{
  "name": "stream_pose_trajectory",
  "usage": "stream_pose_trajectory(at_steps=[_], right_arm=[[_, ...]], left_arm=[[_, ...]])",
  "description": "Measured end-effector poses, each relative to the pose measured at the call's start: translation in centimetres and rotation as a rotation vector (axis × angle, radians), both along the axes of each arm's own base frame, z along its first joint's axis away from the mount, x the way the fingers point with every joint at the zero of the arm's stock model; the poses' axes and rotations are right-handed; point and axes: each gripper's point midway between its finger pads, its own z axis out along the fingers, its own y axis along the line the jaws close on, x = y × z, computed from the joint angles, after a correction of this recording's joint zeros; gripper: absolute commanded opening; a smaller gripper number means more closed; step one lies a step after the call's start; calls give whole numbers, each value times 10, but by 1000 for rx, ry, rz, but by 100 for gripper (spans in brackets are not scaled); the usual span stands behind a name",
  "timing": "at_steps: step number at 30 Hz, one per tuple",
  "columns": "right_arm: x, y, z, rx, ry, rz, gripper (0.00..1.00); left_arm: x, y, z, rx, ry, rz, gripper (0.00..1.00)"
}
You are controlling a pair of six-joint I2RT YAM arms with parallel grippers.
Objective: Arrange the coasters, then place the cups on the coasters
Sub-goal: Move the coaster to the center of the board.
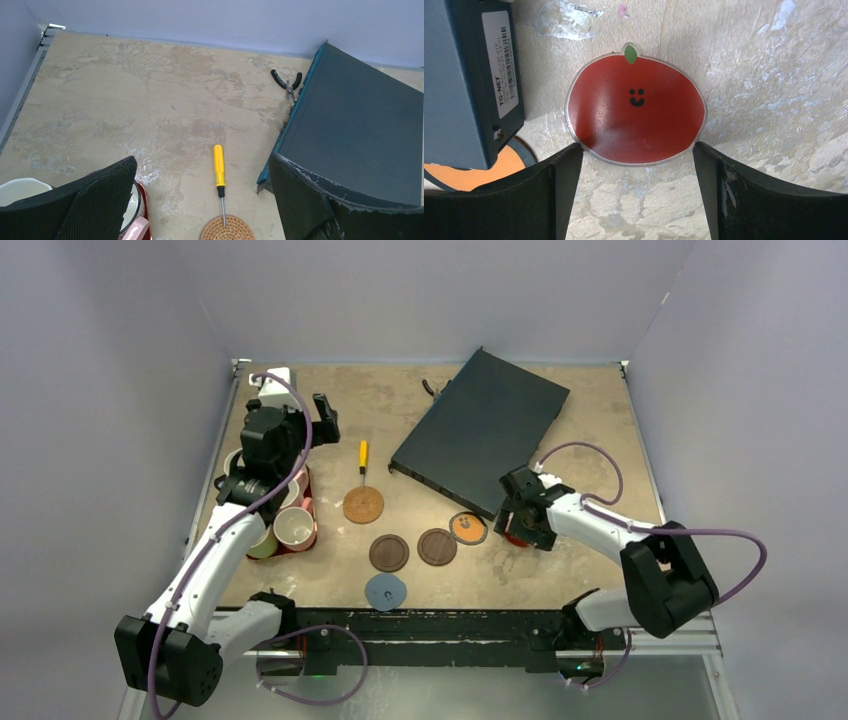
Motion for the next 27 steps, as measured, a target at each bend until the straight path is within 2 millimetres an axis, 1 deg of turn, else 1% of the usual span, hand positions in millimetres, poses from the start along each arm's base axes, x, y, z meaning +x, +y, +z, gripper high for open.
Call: stream_pose_trajectory(at_steps=[6, 12, 15, 20, 27], right_arm=[[9, -5, 1, 5, 10, -10, 86], [19, -11, 1, -1, 7, -23, 87], [25, -17, 1, 3, 0, -37, 87], [31, -26, 0, 11, 2, -51, 88], [51, -31, 1, 2, 0, -57, 88]], left_arm=[[0, -1, 0, 1, -1, 2, 99], [-3, 4, 4, 4, -16, 25, 99], [-8, 6, 6, 5, -26, 35, 99], [-8, 8, 7, 8, -29, 44, 99], [-9, 11, 6, 13, -29, 60, 99]])
